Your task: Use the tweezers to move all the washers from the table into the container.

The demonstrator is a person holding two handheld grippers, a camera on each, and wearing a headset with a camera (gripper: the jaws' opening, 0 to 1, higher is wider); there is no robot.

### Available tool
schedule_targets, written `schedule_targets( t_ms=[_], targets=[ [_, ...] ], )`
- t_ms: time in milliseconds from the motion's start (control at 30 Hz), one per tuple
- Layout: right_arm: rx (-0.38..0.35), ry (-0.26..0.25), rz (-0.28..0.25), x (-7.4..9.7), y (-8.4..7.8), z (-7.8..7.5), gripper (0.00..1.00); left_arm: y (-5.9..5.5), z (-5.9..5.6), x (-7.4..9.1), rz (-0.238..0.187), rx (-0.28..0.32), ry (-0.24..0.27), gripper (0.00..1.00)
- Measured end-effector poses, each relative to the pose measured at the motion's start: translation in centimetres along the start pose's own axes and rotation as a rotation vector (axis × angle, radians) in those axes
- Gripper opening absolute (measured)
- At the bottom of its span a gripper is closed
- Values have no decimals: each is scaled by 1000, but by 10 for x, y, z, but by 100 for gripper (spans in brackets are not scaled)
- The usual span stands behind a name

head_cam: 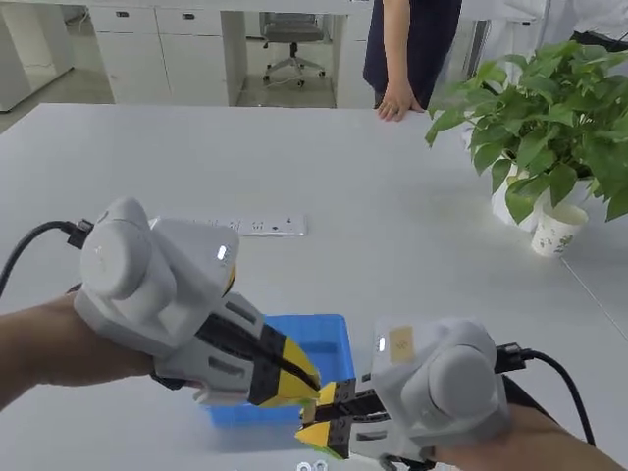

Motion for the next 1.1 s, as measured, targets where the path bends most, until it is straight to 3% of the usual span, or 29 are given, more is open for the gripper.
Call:
schedule_targets(
  t_ms=[433,1100],
  targets=[
    [12,-27,-17,7,11,-26,9,8,24,3,-6,-25,15,5],
    [-6,-36,-27,4,9,-55,9,-2,54,-4,6,-23,17,5]
  ],
)
Point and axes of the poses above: the centre of the closed fingertips' face, and the gripper's own axes: x roughly backward along the fingers, z roughly to its left, y roughly out of its top, the point moved 6 cm from there along x, roughly backward along the fingers, and after that the axes turned 14 degrees about y, right-handed, at the moved point
